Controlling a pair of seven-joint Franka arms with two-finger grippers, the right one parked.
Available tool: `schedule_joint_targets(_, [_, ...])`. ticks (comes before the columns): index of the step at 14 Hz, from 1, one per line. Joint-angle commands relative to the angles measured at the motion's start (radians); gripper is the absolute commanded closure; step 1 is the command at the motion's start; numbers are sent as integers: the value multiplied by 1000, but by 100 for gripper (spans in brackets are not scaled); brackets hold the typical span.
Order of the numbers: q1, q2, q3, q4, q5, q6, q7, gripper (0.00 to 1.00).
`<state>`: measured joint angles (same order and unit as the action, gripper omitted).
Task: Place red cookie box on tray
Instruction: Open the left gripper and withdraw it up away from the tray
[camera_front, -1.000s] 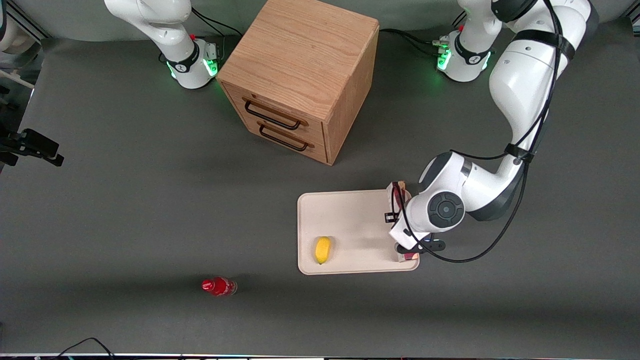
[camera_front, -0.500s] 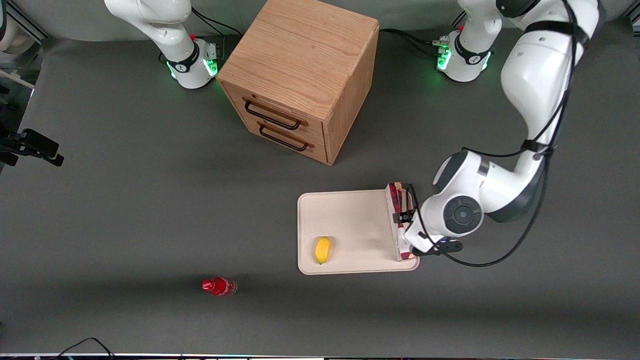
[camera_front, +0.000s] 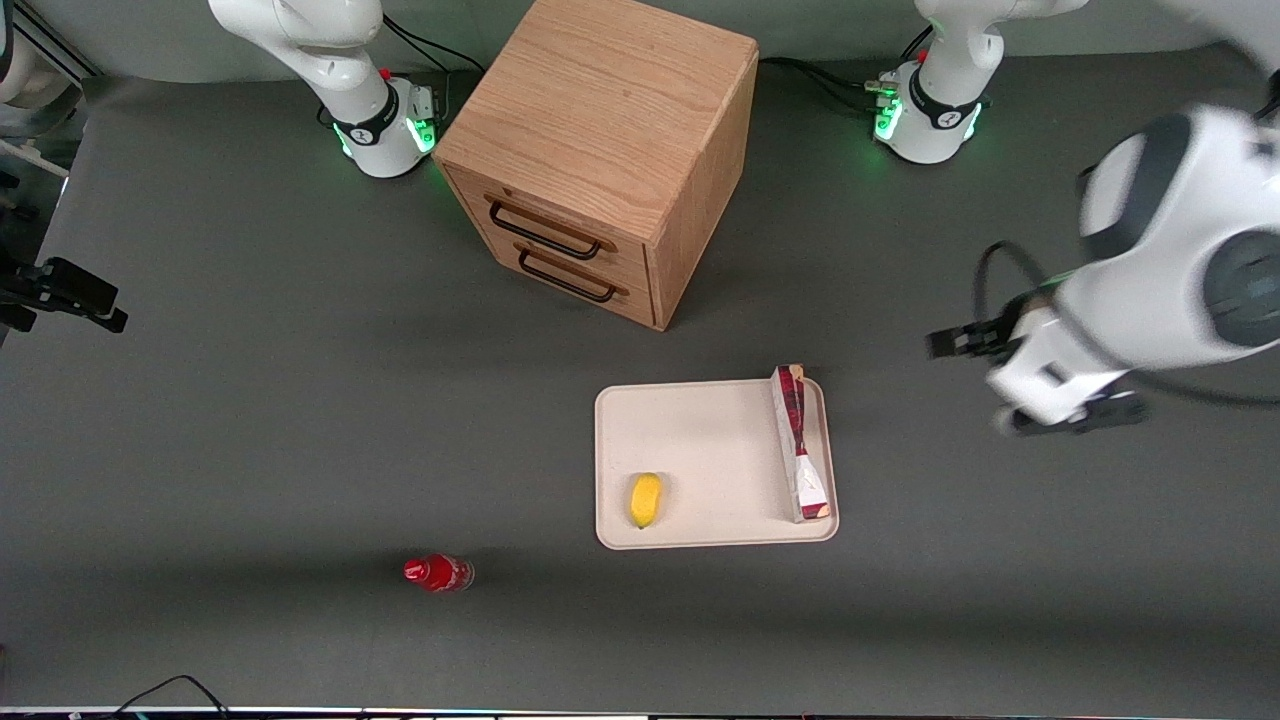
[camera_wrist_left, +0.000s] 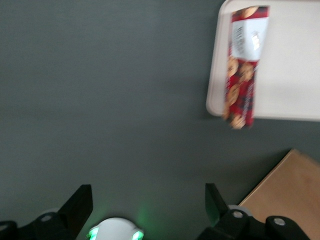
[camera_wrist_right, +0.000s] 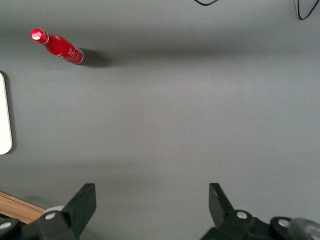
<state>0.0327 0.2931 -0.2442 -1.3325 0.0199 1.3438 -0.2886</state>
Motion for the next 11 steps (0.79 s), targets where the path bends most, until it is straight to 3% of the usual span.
schedule_joint_targets(1, [-13, -148, 110, -129, -32, -47, 159, 0])
schedule_joint_targets(4, [-16, -384, 190, -408, -38, 6, 310, 0])
schedule_joint_targets(6, [-16, -486, 200, -502, -55, 26, 312, 0])
schedule_joint_targets(11, [-19, -418, 207, -348, -38, -46, 316, 0])
